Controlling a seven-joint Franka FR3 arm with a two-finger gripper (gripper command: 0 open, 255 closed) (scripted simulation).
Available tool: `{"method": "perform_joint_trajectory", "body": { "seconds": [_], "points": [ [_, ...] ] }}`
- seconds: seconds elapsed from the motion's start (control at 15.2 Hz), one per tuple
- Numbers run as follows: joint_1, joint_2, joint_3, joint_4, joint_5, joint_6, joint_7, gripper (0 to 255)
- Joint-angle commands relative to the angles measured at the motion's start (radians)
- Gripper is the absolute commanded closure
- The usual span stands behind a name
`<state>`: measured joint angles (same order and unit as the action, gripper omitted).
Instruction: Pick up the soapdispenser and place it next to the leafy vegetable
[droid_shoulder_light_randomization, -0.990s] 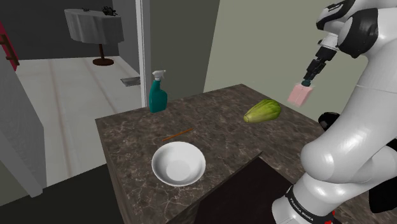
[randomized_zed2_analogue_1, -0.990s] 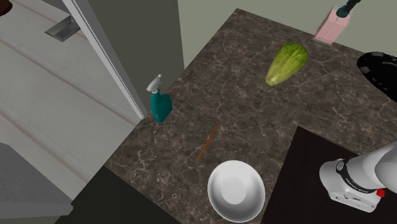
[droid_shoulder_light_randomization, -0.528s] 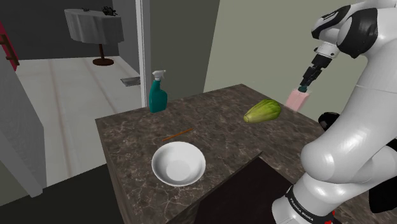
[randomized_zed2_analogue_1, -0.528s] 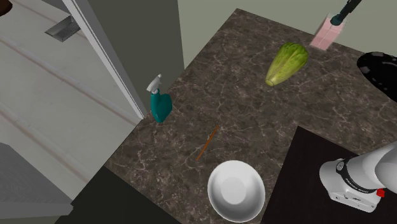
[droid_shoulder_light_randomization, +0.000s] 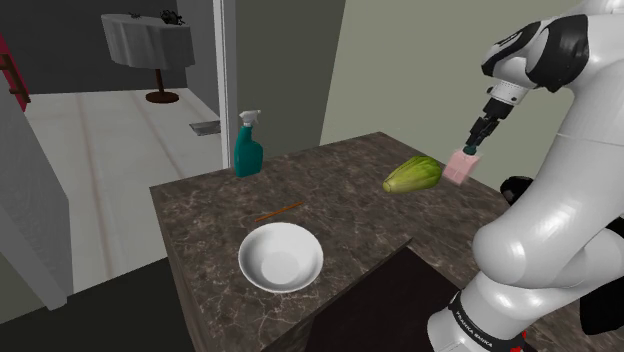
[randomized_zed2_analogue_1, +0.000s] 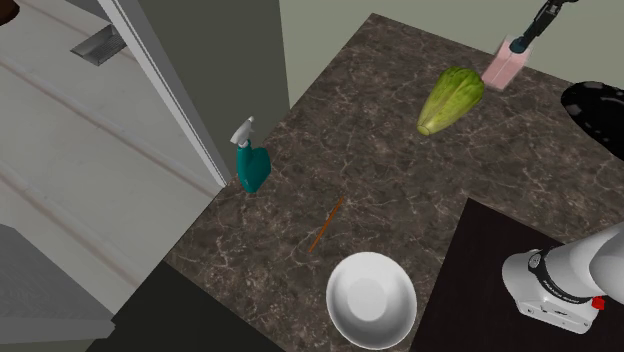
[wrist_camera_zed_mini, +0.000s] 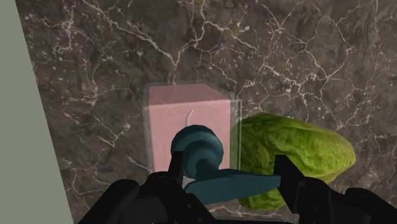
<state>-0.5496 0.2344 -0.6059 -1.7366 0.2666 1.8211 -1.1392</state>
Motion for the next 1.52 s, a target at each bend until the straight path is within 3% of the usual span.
{"method": "perform_joint_trajectory", "body": {
  "seconds": [0.0, 0.33, 0.86, 0.92, 1.25, 1.45],
  "points": [
    [-0.001, 0.007, 0.001, -0.017, 0.006, 0.023, -0.007, 255],
    [-0.003, 0.030, 0.007, -0.065, 0.024, 0.087, -0.026, 255],
    [-0.003, 0.030, 0.007, -0.065, 0.024, 0.087, -0.026, 255],
    [-0.003, 0.030, 0.007, -0.065, 0.024, 0.087, -0.026, 0],
    [-0.003, 0.030, 0.007, -0.065, 0.024, 0.087, -0.026, 0],
    [-0.012, 0.015, -0.003, 0.018, 0.007, -0.007, -0.014, 0]
  ]
}}
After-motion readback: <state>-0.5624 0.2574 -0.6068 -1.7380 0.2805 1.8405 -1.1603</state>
